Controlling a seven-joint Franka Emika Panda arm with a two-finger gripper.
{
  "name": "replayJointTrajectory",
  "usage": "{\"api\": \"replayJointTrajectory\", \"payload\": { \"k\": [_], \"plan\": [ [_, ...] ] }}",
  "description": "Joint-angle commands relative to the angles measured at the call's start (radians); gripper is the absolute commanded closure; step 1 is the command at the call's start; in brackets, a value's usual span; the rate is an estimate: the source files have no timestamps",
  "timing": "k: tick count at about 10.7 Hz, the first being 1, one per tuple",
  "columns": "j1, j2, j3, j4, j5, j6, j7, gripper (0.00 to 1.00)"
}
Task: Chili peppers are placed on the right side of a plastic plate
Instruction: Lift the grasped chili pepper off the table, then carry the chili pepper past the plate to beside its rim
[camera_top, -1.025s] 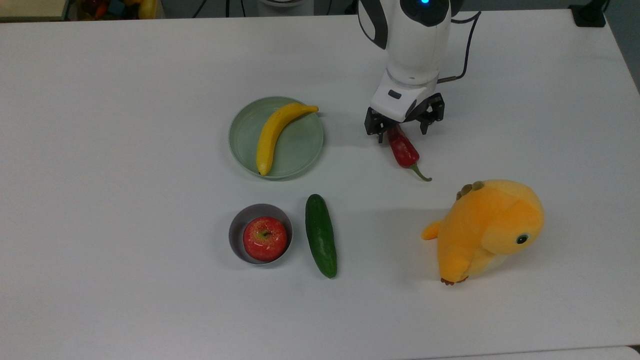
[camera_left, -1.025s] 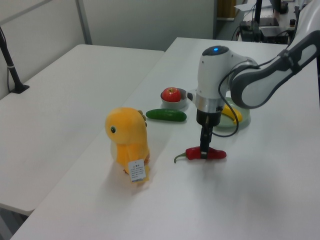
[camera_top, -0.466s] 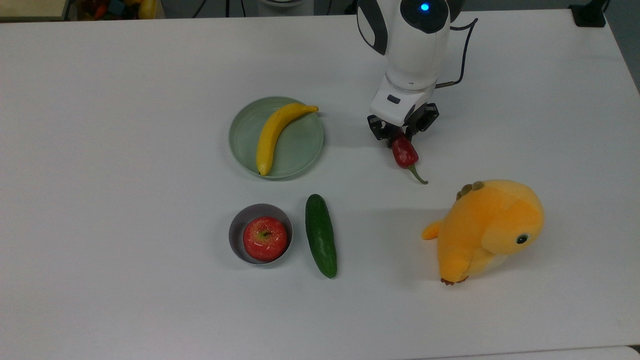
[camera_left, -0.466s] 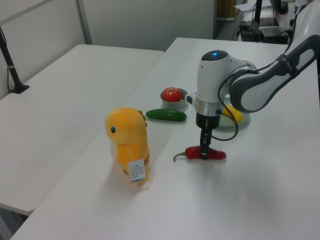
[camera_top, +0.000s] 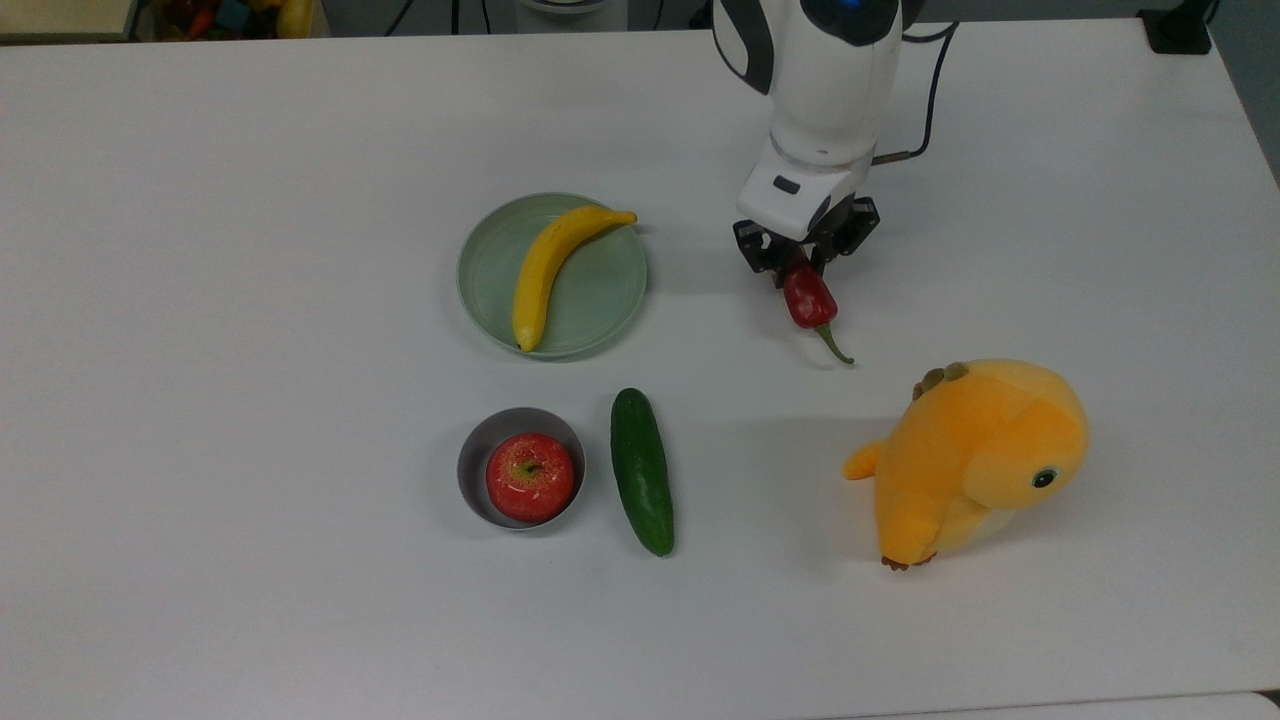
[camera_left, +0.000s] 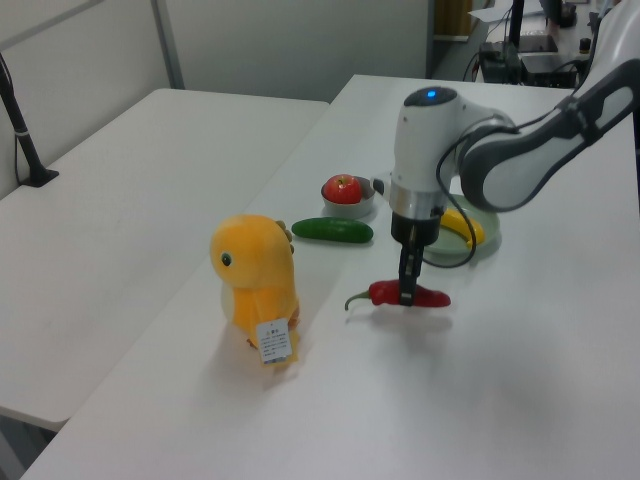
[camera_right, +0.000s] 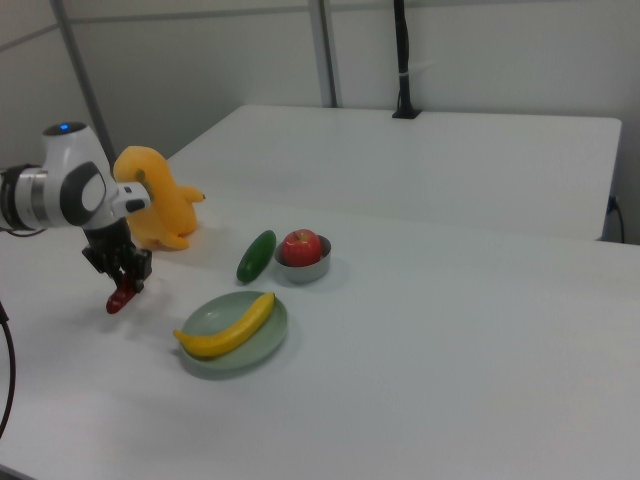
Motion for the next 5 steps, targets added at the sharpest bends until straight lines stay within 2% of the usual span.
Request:
{"api": "replayJointTrajectory", "payload": {
  "k": [1,4,5],
  "plan": [
    [-0.021,-0.141,-0.003,-0.011,-0.005,-0.111,0.020,0.89],
    [-0.052,-0.270,-0.028,-0.009,0.018,-0.202,0.015,0.89],
    [-0.054,-0.310,-0.057,-0.009,0.032,-0.238,0.012,0.89]
  ]
}}
